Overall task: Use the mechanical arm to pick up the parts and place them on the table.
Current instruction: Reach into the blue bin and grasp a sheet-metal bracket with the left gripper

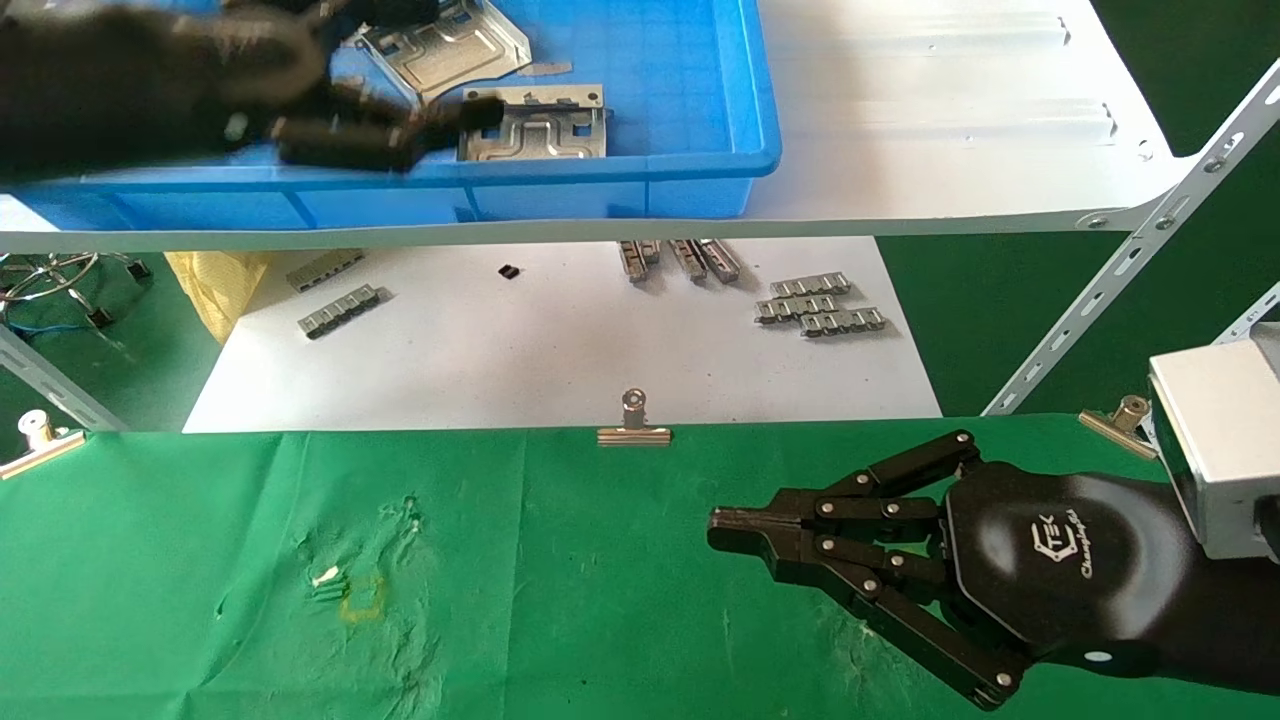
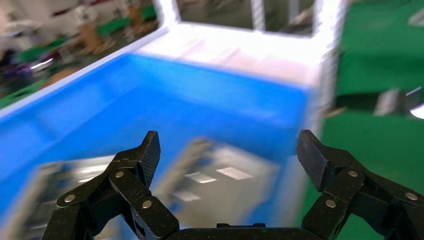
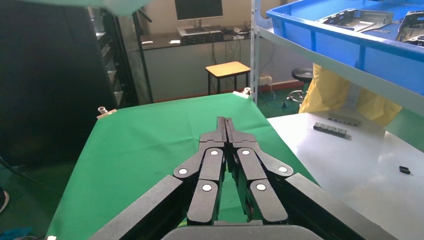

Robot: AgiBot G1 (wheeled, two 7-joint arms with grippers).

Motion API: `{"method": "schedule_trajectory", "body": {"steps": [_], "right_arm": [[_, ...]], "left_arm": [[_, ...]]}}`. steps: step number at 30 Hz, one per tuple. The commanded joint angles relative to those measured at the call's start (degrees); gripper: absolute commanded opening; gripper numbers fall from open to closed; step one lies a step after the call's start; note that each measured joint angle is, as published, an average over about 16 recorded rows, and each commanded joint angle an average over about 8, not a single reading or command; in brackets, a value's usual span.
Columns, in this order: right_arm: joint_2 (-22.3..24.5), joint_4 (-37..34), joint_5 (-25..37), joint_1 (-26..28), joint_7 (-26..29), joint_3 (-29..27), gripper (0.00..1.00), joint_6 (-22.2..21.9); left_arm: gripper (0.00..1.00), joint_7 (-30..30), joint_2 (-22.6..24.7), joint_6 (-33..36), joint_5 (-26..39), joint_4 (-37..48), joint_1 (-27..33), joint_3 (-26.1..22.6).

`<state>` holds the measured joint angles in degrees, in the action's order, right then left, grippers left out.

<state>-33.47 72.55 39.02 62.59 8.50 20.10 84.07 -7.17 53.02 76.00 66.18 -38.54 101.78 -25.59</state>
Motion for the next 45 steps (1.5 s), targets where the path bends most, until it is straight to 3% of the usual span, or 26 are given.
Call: {"method": "schedule_trajectory", "body": {"steps": [1, 7, 14, 16, 22, 23, 24, 25, 45], "right_arm": [[0.00, 0.00, 0.00, 0.00, 0.00, 0.00, 0.00, 0.00], [0.00, 0.00, 0.00, 0.00, 0.00, 0.01, 0.00, 0.00], [0.00, 0.00, -0.01, 0.00, -0.01, 0.01, 0.01, 0.00], [0.00, 0.00, -0.01, 0.00, -0.01, 0.01, 0.23, 0.00], [0.01, 0.00, -0.01, 0.00, -0.01, 0.02, 0.97, -0.01], [0.01, 0.00, -0.01, 0.00, -0.01, 0.02, 1.00, -0.01], [0.01, 0.00, -0.01, 0.01, -0.01, 0.02, 1.00, -0.01], [0.01, 0.00, -0.01, 0.01, -0.01, 0.02, 1.00, -0.01], [0.01, 0.00, -0.02, 0.01, -0.02, 0.03, 1.00, -0.01]], "left_arm": [[1.00, 1.26, 2.53, -1.17, 4.09, 6.17, 5.08, -1.88], [1.00, 4.80, 10.05, -12.18, 11.12, 19.74, 12.64, -4.84], [1.00, 7.33, 16.64, -23.15, 15.10, 29.03, 17.13, -6.64], [0.97, 7.63, 17.90, -24.99, 15.89, 30.99, 17.87, -7.10], [0.24, 7.47, 20.41, -28.08, 18.67, 35.58, 19.64, -8.93], [0.11, 7.33, 20.63, -28.31, 19.07, 36.11, 19.91, -9.20], [0.02, 7.16, 20.79, -28.46, 19.38, 36.57, 20.15, -9.42], [0.00, 6.95, 20.91, -28.58, 19.62, 36.99, 20.37, -9.59], [0.00, 2.72, 20.31, -30.93, 20.12, 39.48, 20.73, -9.94]]}}
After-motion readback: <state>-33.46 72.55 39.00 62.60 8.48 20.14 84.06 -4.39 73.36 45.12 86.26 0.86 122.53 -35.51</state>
